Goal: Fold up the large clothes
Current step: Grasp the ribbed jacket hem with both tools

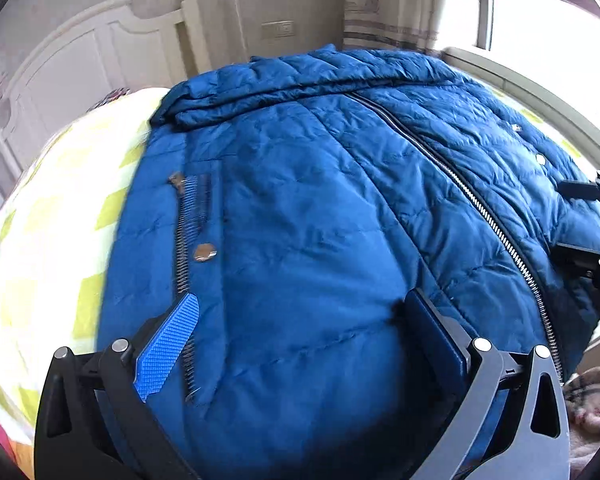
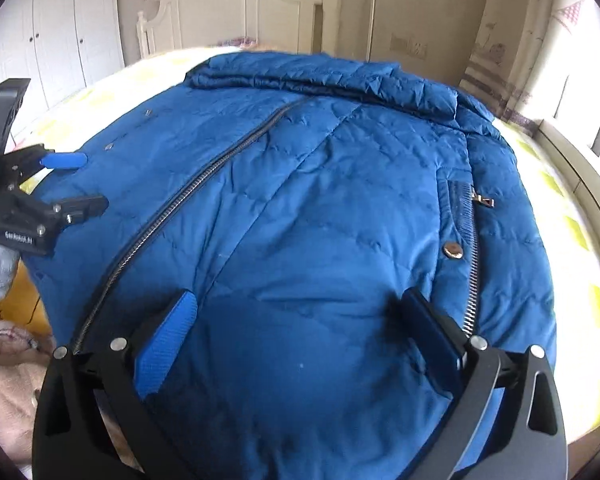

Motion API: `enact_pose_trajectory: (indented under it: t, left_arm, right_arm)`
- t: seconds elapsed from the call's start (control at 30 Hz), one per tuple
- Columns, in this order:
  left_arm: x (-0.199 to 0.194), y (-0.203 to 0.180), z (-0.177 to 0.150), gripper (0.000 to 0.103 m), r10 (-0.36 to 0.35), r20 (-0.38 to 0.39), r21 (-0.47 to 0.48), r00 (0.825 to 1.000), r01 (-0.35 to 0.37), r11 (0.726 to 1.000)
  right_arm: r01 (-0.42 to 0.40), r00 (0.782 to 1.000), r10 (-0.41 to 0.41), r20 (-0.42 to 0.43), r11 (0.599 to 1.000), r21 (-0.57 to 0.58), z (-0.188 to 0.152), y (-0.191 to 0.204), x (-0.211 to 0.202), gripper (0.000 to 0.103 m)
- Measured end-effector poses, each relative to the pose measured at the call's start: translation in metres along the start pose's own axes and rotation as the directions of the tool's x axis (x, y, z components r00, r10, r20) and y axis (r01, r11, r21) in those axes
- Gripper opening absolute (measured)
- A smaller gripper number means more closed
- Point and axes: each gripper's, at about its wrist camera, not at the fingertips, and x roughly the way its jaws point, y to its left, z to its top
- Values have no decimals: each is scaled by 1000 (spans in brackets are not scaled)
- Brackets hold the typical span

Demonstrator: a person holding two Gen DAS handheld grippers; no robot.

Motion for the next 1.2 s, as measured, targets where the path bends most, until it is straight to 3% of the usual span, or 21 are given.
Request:
enact_pose_trajectory:
  t: [0.1,0.2,0.37,0.6,0.73,0.83,0.9,1.0,1.13,1.2]
  left_arm:
    - [-24,21,-8,99,8,71,-44,997,-5,999]
    - [-37,55,-25,99,40,83,-129,996,-29,991]
    - [-30,90,-55,99,65,17,-193,998,-60,979]
    - [-37,82,-66,99,-7,2,-169,1000,7,986]
    - [-38,75,-77,98,-13,13,-144,1000,14,990]
    - [-41,68,-74,79,-42,22,-118,999,44,992]
    - [-44,63,-73,62,-63,35,-99,997,66,993]
    - [-51,58,-78,47,-64,67,-69,996,69,995]
    - [-51,61,-79,47,-87,75,-85,993,94,992]
    - [-50,63,-78,57,-80,70,-95,994,86,992]
  right_arm:
    - [57,993,-61,97,997,43,-11,-19,-35,100]
    - [79,986,-102,129,982,172,-39,-58,-61,100]
    - [113,988,-141,61,937,331,-92,-108,-72,96]
    - [81,994,-98,48,957,280,-109,-87,-64,91]
    - [120,989,-136,52,965,232,-108,-73,-61,86]
    - [140,987,-154,47,966,219,-108,-71,-62,77]
    - [135,987,-148,57,972,192,-109,-67,-66,59]
    - [147,984,-161,71,975,169,-108,-62,-73,33]
    - [100,986,-124,110,974,202,-109,-67,-80,29]
    - [66,988,-96,118,968,240,-113,-74,-77,40]
